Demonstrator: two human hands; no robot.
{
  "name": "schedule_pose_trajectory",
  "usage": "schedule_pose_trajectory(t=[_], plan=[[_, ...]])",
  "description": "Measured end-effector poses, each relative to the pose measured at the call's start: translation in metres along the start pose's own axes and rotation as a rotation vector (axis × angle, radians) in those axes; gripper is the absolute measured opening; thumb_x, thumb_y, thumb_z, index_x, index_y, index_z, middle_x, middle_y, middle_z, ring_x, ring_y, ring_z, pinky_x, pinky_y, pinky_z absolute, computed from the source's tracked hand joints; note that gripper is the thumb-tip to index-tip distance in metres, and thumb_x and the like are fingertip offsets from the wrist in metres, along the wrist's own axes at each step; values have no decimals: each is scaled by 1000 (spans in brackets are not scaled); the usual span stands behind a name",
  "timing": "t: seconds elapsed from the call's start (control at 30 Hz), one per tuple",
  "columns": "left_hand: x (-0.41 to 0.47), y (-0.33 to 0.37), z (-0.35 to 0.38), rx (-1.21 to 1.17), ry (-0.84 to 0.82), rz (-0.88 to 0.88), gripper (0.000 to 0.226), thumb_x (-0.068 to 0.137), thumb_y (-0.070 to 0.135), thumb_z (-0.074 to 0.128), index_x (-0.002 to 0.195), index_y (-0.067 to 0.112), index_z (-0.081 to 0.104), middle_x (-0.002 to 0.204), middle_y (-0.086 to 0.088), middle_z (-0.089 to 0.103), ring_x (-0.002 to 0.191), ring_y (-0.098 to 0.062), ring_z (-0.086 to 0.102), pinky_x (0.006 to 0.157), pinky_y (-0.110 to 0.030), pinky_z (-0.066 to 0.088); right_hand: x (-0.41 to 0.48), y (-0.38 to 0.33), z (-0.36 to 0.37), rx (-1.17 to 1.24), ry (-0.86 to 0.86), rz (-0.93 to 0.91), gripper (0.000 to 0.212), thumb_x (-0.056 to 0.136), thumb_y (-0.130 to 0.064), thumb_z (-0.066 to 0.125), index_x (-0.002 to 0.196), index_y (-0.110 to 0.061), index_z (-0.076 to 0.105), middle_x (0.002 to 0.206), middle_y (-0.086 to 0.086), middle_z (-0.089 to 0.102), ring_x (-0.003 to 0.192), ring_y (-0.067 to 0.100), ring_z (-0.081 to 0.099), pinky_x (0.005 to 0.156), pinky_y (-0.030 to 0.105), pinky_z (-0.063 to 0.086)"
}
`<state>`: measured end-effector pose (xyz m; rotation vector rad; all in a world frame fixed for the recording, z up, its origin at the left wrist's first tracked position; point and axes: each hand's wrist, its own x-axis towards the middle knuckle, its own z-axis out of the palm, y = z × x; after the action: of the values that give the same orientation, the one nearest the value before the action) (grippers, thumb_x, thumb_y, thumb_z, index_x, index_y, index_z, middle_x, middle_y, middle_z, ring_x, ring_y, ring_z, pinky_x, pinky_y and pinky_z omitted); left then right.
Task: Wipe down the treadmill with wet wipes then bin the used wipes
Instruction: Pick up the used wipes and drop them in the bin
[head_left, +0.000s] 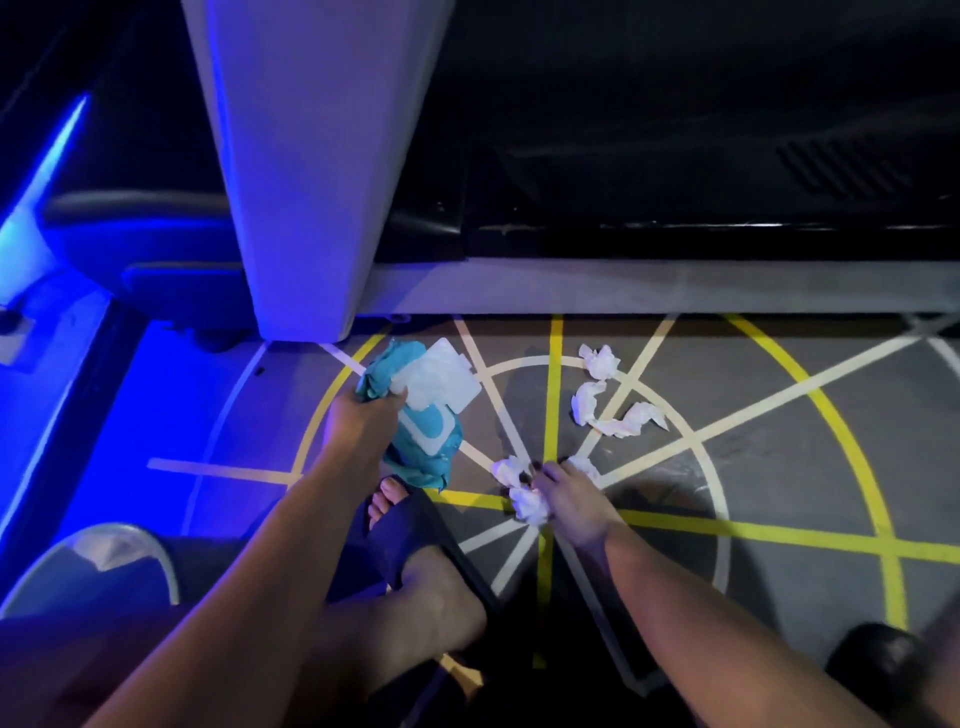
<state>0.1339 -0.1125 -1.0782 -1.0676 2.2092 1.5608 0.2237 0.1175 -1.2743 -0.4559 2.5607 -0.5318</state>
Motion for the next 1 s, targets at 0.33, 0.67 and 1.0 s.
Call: schedule_pose_trajectory(t=[0.33, 0.67, 1.0], plan=[[0, 4, 31, 73, -63, 25, 35, 98, 23, 74, 130, 10, 66, 117, -10, 76, 105, -29, 73, 92, -46, 61, -33, 60, -35, -32, -15, 451, 58, 88, -31, 62, 143, -28, 41, 155, 5, 17, 134, 33, 28, 109, 48, 34], [10, -6, 19, 14, -36, 28, 23, 99, 17, 73, 121, 16, 68, 103, -4, 75, 104, -30, 72, 93, -48, 60, 6, 2, 0, 352, 158, 107, 74, 71, -12, 78, 137, -15, 48, 129, 7, 44, 114, 31, 54, 89, 36, 48], [20, 4, 40, -13, -46, 9, 24, 99, 13, 72, 122, 15, 67, 100, -4, 73, 96, -27, 71, 76, -37, 57, 18, 18, -9, 183, 239, 183, 21, 97, -39, 51, 114, -28, 56, 112, 0, 60, 99, 25, 64, 87, 49, 57]])
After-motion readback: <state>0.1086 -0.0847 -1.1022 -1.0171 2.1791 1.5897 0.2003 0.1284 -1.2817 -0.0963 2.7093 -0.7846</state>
